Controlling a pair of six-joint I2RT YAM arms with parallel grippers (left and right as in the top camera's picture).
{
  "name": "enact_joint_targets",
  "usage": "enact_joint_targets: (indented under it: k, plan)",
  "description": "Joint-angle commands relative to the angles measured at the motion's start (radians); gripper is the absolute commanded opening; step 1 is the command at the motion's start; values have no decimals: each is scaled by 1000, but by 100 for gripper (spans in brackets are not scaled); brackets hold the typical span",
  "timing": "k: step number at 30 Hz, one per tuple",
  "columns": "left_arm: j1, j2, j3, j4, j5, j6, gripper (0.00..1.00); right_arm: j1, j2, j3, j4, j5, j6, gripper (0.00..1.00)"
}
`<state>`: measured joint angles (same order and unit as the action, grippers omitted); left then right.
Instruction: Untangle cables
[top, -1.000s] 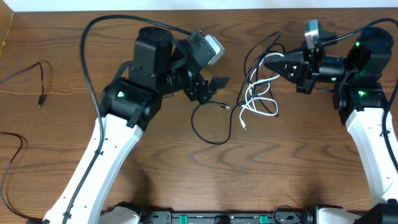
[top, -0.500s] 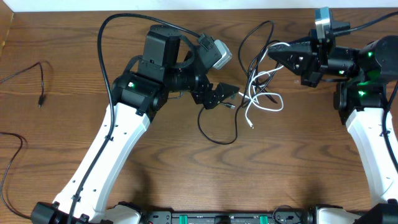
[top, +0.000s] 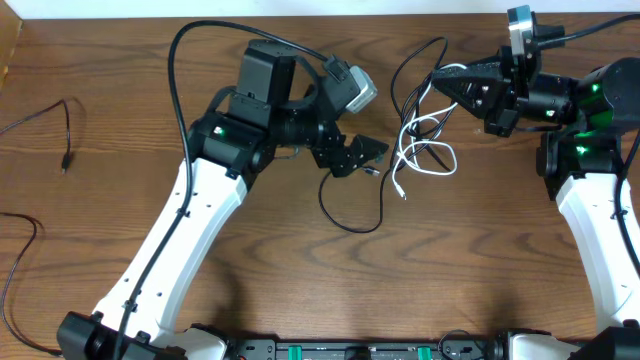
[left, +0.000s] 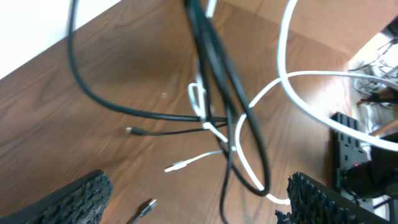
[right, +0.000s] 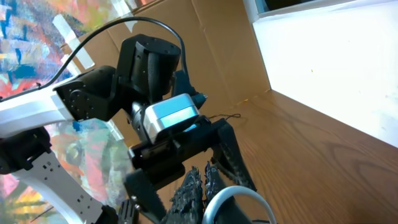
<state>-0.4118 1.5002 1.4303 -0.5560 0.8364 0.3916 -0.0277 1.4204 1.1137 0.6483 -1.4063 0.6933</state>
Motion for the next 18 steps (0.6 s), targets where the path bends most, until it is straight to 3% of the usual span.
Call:
enact_joint_targets:
  k: [1,18]
  plan:
    - [-29,3,-2,3,42,-1,91,7,0,16,4,28,12,1]
    - [-79,89,-2,41,-26,-1,91,11,0,16,8,-3,36,1]
